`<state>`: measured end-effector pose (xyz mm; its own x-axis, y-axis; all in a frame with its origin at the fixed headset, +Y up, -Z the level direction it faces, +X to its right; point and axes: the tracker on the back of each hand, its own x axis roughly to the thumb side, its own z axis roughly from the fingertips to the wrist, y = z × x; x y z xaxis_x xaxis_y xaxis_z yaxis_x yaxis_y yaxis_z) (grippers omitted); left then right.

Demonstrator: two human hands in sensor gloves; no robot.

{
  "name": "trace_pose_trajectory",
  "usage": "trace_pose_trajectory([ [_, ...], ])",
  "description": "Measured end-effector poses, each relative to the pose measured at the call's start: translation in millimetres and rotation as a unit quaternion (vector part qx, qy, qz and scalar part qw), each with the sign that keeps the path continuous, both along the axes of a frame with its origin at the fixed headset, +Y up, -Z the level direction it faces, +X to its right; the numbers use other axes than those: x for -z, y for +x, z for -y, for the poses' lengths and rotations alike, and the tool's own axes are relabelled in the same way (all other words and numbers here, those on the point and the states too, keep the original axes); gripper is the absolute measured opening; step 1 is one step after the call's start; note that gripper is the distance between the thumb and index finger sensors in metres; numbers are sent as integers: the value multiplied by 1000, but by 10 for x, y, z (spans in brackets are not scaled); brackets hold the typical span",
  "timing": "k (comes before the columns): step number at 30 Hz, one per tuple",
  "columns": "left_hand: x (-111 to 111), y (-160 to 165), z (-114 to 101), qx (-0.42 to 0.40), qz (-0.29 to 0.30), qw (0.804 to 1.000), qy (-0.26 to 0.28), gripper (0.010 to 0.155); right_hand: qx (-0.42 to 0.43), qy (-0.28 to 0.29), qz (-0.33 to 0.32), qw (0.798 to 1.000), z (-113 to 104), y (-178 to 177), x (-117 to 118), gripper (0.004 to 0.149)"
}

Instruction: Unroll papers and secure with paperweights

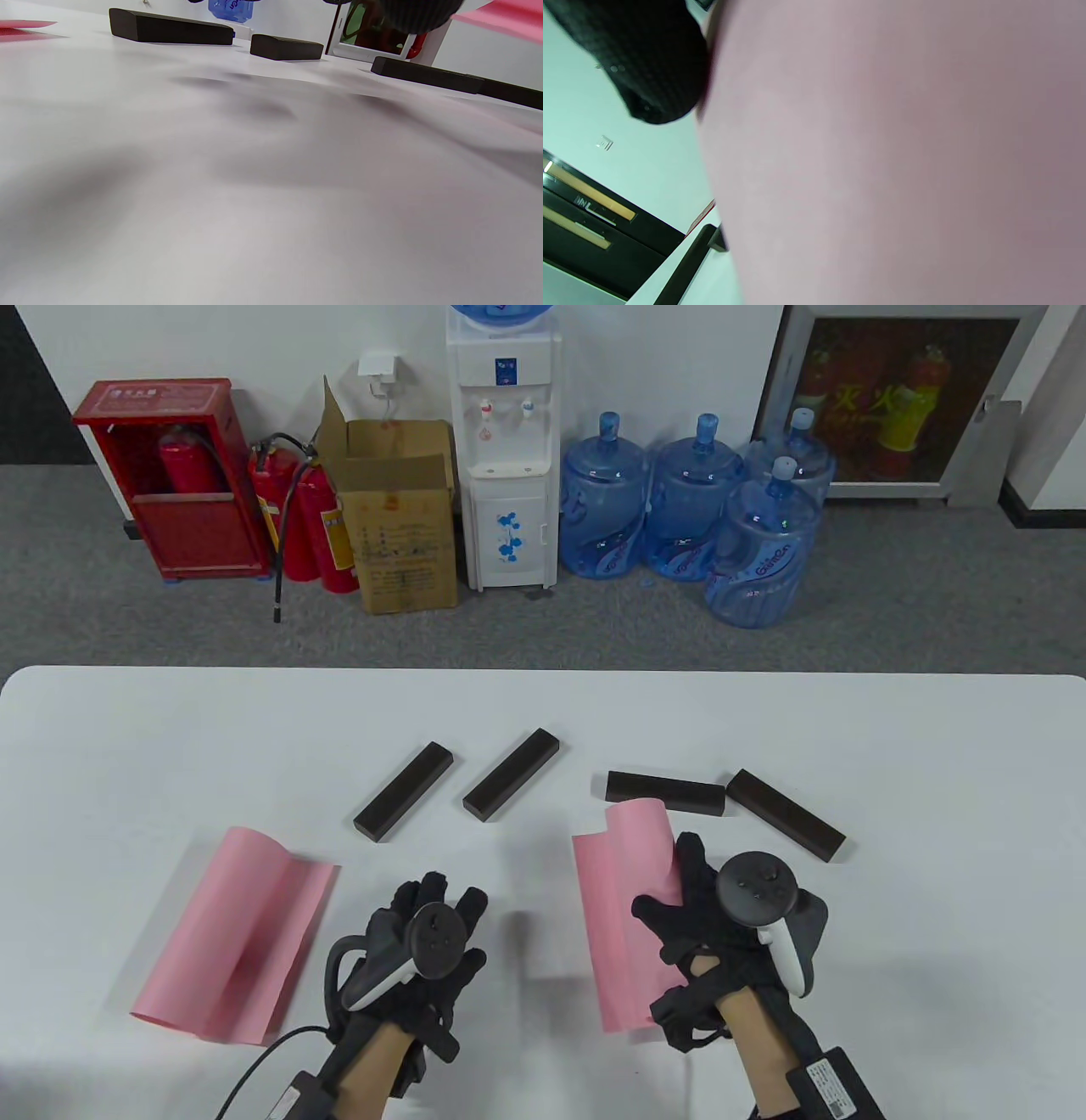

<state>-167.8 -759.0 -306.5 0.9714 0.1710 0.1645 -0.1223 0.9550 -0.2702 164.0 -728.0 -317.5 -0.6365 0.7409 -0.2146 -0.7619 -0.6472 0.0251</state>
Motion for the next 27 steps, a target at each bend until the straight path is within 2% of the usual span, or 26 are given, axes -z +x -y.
trace_pose_trajectory([
  [3, -14, 57, 10, -1, 8, 1000, -4, 69, 7, -33, 3, 999, 281, 9, 21, 91],
  [5, -22, 105, 14, -2, 14, 1000, -10, 69, -10, -48, 7, 999, 344, 28, 29, 91],
  [8, -37, 236, 15, -10, 19, 1000, -22, 69, -24, -41, 23, 999, 368, 36, 17, 91],
  [12, -22, 565, 25, -27, 15, 998, -60, 70, -38, -50, 21, 998, 402, 28, 8, 91],
  [16, 31, 963, 38, 7, 36, 994, -99, 73, -31, -53, 27, 998, 400, 37, -10, 91],
  [21, 96, 1355, 155, 28, 22, 990, -133, 75, -24, -59, 28, 998, 406, 45, -55, 91],
  [24, 97, 1471, 238, 94, 37, 989, -112, 74, -24, -63, 26, 997, 408, 46, -81, 91],
  [27, 91, 1488, 271, 109, 43, 987, -108, 73, -48, -63, 30, 996, 393, 23, -98, 91],
])
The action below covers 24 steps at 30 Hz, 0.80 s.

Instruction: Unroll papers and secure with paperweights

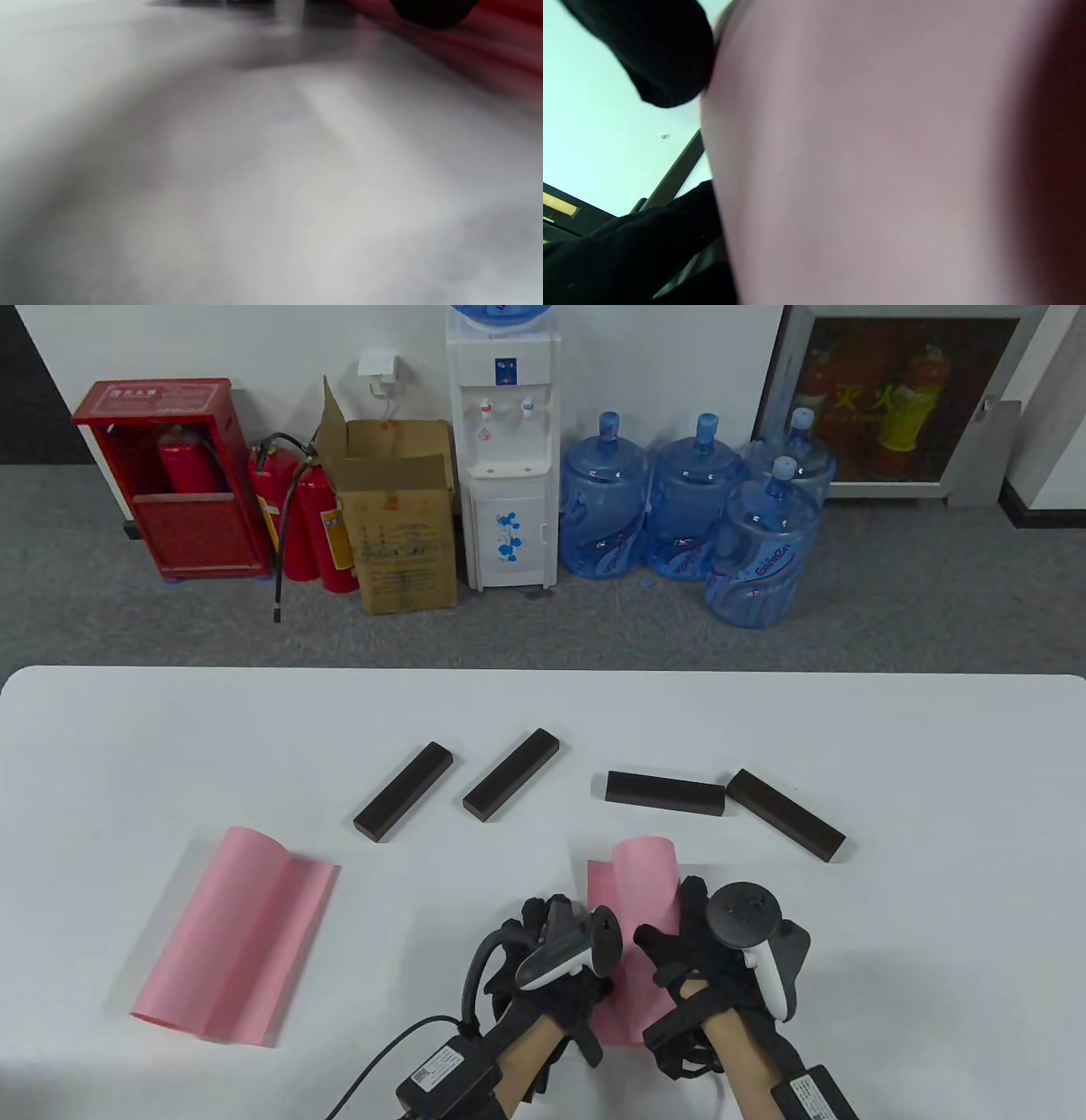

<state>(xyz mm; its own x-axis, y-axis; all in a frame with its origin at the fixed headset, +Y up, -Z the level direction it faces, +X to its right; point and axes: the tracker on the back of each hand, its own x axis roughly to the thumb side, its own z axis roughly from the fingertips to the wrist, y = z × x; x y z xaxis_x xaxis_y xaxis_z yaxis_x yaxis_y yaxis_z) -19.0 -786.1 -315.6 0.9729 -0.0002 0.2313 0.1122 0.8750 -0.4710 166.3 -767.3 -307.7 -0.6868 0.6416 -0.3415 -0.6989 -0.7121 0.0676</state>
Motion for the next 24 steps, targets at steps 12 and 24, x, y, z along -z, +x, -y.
trace_pose_trajectory([
  [12, 9, -51, 31, -27, -4, 1000, -13, 71, -304, 116, -147, 934, -147, -504, -128, 75],
  [24, 2, -60, 25, -28, -3, 1000, -12, 71, -323, 40, -232, 917, -60, -511, -69, 68],
])
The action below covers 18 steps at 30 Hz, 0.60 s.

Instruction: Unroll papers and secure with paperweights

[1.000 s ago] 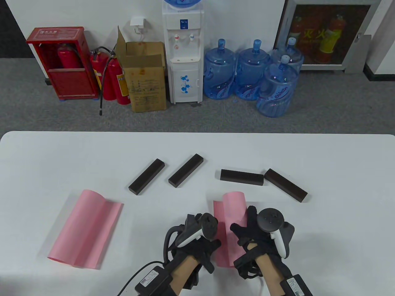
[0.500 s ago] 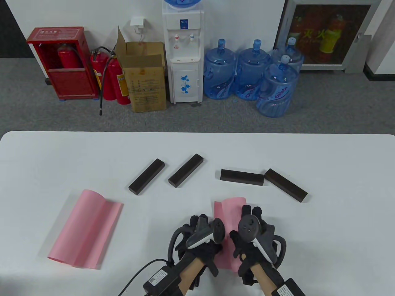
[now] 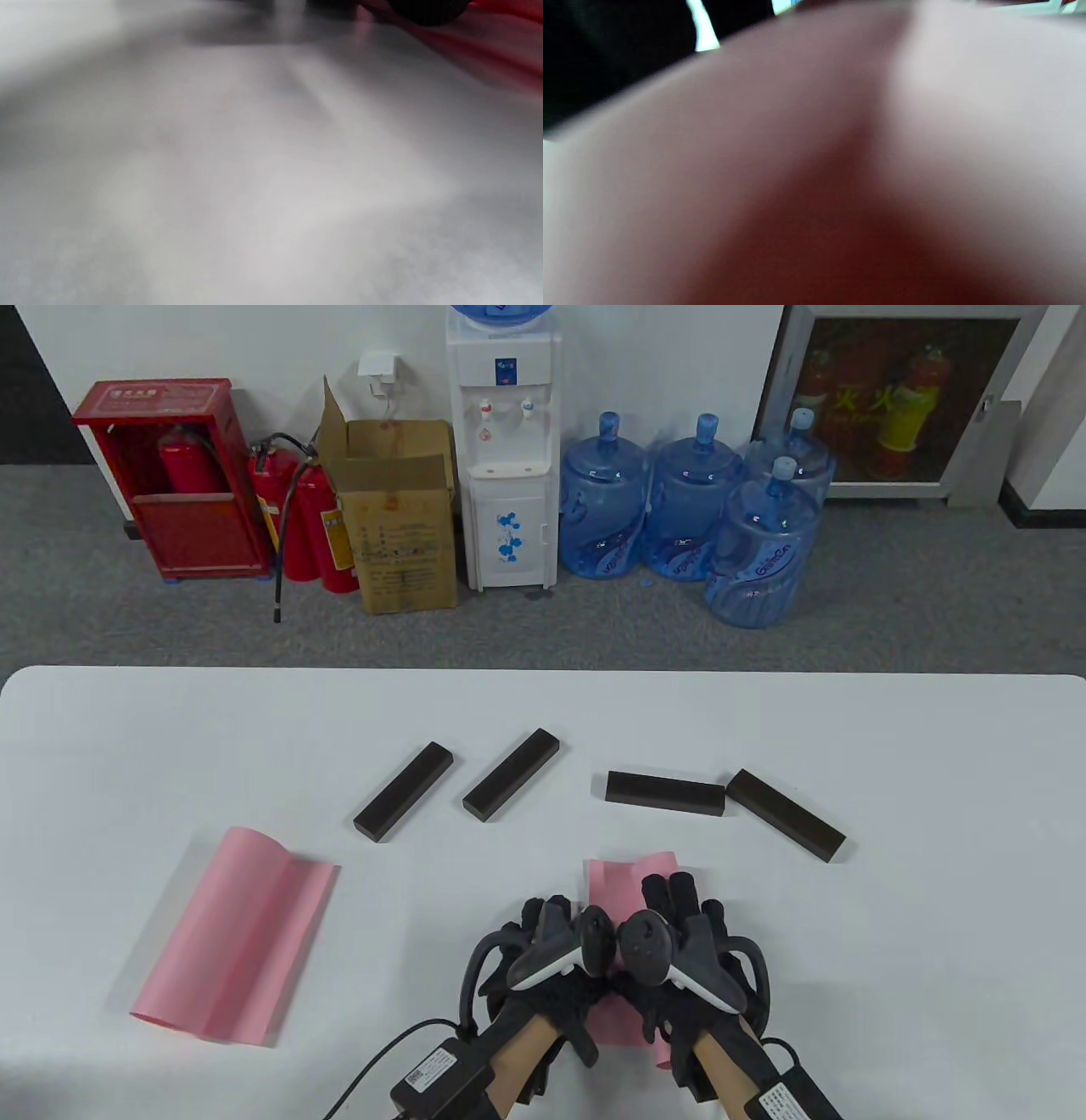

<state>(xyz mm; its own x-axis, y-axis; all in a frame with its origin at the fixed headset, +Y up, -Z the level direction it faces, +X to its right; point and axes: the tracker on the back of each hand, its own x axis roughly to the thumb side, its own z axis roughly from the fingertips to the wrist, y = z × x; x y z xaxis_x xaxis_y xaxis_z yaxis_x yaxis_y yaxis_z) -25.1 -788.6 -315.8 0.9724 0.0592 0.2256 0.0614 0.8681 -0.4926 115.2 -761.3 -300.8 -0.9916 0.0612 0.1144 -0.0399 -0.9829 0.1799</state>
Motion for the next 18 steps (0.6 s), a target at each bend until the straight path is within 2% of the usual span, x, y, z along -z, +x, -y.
trace_pose_trajectory([
  [5, -1, -1, 0, 0, 0, 1000, 0, 71, -107, 3, 15, 994, -14, 17, 26, 60],
  [9, -1, -2, 0, -1, 0, 1000, -1, 71, -108, -47, 35, 992, 8, 131, 86, 55],
  [13, -2, -5, -1, 1, 1, 1000, -1, 71, -139, -29, 57, 988, -34, 238, 124, 57],
  [18, 0, -10, 0, 1, 2, 1000, -3, 71, -193, -36, 101, 975, -39, 496, 160, 59],
])
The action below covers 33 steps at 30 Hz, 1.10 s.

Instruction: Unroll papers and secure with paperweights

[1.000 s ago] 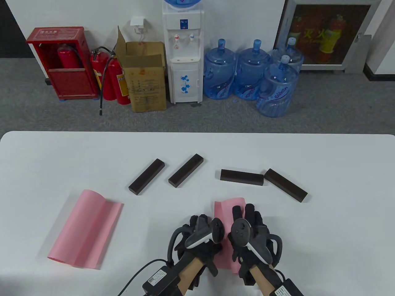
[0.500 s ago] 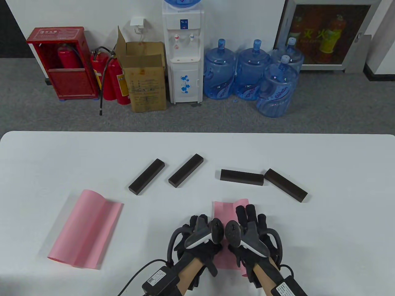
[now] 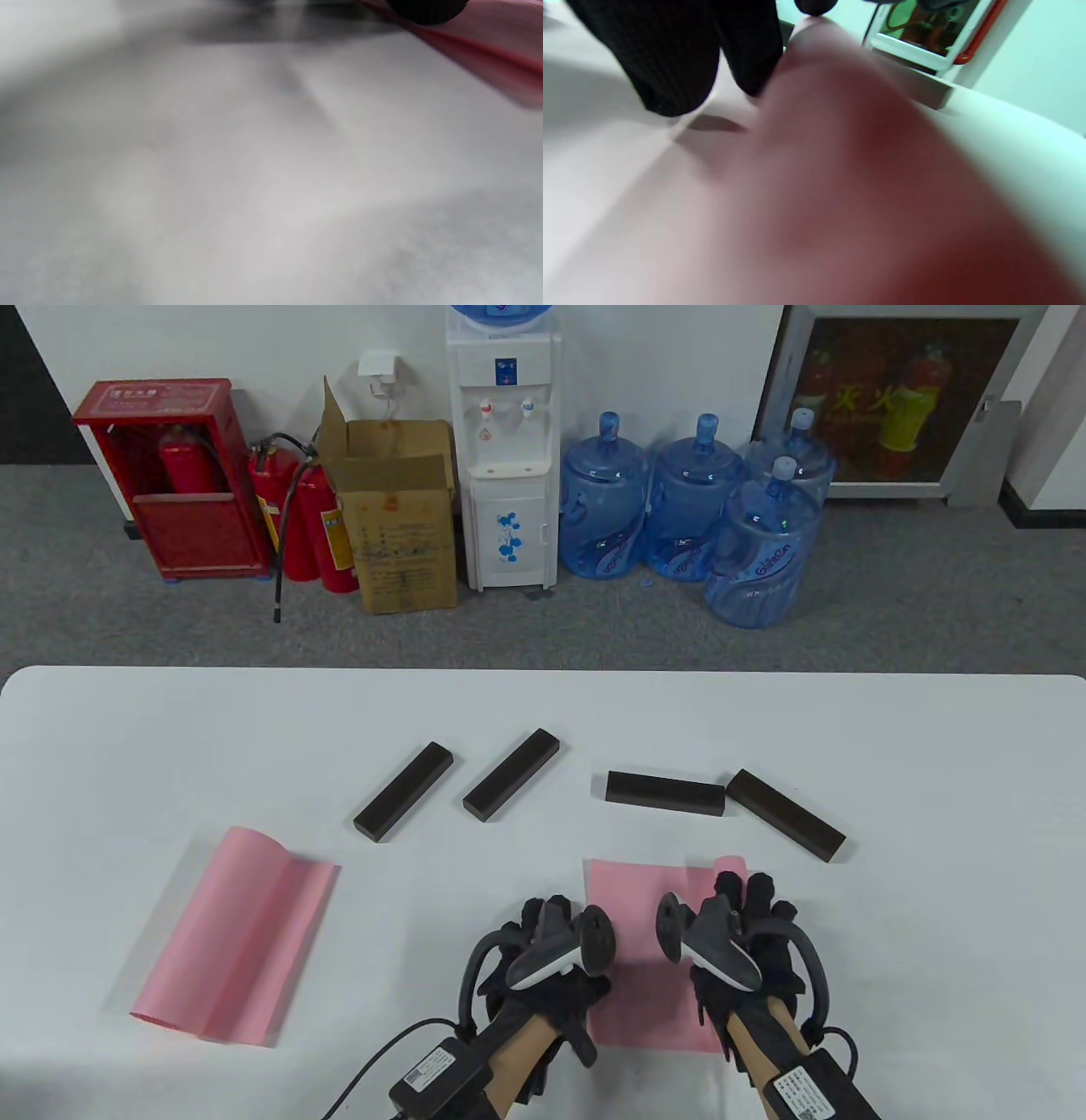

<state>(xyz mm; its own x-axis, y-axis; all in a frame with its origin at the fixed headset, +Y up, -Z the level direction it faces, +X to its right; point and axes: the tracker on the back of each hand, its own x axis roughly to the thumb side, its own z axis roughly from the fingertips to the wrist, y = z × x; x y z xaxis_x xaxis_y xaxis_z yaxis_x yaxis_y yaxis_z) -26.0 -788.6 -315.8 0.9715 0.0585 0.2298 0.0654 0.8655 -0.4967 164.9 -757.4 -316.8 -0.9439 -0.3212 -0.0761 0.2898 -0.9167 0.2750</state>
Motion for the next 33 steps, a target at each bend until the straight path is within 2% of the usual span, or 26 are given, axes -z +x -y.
trace_pose_trajectory([
  [9, -3, 0, 0, 2, 1, 1000, 1, 71, 35, -1, 76, 996, 68, 712, 22, 62],
  [18, -6, 0, 0, 3, 2, 1000, 1, 71, 79, 4, 124, 989, 65, 1350, -17, 60],
  [24, -5, 4, -4, 7, 3, 1000, 0, 71, 161, 18, 128, 978, 115, 1556, -79, 60],
  [28, 41, 27, -51, 22, 2, 1000, -16, 71, 178, 15, 131, 975, 125, 1601, -88, 60],
  [31, 189, 18, -142, 18, 7, 1000, -20, 69, 193, 13, 133, 972, 131, 1626, -87, 60],
  [33, 349, -28, -253, -5, -17, 1000, -17, 70, 200, 11, 134, 970, 133, 1649, -88, 60],
])
